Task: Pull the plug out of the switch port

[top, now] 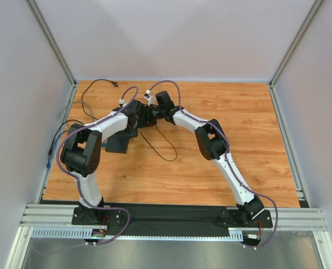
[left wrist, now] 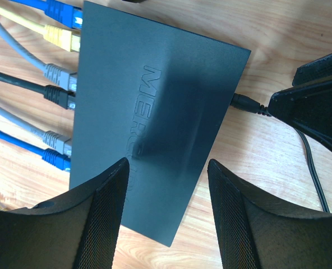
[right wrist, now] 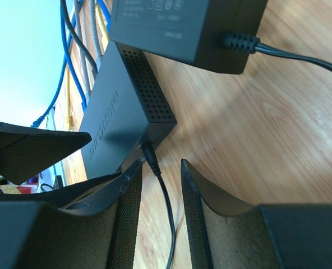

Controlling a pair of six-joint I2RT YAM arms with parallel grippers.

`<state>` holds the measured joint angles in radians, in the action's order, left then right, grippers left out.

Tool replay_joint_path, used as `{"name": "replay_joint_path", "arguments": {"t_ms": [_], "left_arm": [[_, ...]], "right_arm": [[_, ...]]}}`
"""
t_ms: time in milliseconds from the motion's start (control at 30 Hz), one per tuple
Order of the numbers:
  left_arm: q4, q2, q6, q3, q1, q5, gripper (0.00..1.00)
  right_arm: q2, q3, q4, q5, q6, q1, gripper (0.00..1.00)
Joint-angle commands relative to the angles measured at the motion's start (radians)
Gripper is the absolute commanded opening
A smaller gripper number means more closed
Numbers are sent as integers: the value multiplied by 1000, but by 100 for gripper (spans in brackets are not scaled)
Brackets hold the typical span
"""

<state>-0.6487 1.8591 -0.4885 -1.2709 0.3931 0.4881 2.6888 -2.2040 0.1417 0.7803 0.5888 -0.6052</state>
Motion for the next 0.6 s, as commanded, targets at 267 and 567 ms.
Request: {"name": "replay_joint_path", "arguments": {"t_ms": [267,567], "left_arm": [[32,26,4,-13,6,-2,67],[53,11,-12,30,-3,-9,66]], "right_arm": [[60,-109,53,14,8,-21,35],[68,-122,73,13,-12,-34,34]]}}
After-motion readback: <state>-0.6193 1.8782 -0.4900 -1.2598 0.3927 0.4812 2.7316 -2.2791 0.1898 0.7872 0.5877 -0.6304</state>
